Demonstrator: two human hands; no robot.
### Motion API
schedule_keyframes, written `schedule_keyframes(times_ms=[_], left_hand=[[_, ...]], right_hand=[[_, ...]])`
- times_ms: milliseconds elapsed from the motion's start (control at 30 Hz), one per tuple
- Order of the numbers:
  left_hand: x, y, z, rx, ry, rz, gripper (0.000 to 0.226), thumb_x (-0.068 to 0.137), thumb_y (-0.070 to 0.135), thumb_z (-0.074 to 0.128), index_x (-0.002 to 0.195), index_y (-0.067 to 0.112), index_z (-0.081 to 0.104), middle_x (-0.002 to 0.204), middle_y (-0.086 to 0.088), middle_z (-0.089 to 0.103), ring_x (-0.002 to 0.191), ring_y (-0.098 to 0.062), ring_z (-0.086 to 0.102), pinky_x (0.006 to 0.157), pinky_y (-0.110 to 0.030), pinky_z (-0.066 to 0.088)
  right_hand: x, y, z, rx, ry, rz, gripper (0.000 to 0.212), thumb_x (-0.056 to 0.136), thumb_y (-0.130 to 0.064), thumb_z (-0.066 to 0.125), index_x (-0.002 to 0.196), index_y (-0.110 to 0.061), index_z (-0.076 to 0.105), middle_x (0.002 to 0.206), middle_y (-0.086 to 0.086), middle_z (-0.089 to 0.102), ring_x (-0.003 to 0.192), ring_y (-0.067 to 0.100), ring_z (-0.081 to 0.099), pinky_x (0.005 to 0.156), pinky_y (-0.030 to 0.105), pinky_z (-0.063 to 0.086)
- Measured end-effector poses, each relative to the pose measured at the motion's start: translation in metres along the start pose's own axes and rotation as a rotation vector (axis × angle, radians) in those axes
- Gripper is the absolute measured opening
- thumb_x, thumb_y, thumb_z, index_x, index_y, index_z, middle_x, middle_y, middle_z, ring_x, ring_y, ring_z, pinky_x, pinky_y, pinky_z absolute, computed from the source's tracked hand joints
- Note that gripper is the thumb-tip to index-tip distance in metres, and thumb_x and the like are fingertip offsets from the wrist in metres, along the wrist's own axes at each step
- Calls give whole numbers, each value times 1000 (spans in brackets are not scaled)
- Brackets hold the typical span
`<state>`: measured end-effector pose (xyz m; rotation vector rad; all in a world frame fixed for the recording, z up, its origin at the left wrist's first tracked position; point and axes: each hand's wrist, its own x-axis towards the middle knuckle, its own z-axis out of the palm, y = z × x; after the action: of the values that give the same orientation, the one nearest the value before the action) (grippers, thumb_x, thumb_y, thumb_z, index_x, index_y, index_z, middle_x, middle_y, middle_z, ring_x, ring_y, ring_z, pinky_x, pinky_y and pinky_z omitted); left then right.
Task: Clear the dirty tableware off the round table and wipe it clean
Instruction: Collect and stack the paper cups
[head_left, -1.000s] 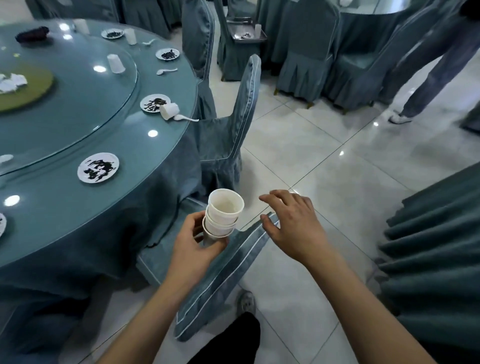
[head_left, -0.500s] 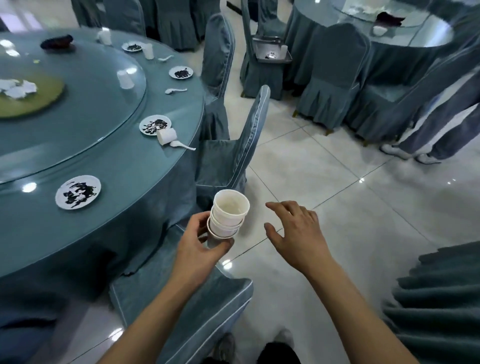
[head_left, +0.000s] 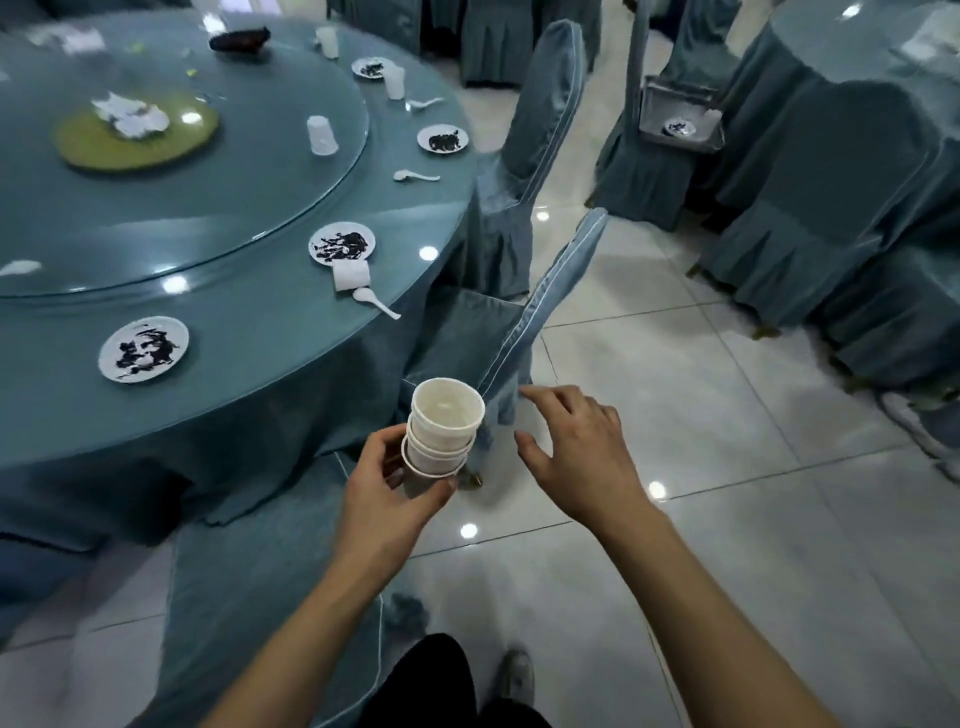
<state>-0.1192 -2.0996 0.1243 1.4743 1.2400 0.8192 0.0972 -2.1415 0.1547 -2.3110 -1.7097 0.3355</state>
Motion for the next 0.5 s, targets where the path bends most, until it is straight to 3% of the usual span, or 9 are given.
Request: schedule_keyframes(times_ms=[200, 333, 500], left_hand=[[30, 0, 20, -39, 149, -69, 59, 62, 28, 86, 114, 34, 59, 110, 21, 69, 101, -4, 67, 87, -17, 50], [74, 1, 26, -47, 229, -89, 60, 70, 6, 89, 113, 33, 58, 108, 25, 68, 100, 1, 67, 84, -12, 49], [141, -11, 21, -73, 325, -125, 61, 71, 4, 89, 116, 31, 58, 109, 25, 68, 102, -2, 67, 88, -18, 50]], right_hand=[[71, 24, 4, 17, -44, -122, 51, 97, -48, 49, 144, -35, 38, 134, -3, 52, 122, 18, 50, 107, 40, 37], [130, 23, 9, 6, -54, -208, 49, 96, -48, 51, 142, -35, 39, 130, -4, 53, 120, 18, 51, 106, 41, 39], [215, 7, 18, -34, -130, -299, 50, 97, -46, 52, 144, -33, 40, 133, -3, 51, 122, 19, 49, 110, 41, 33]])
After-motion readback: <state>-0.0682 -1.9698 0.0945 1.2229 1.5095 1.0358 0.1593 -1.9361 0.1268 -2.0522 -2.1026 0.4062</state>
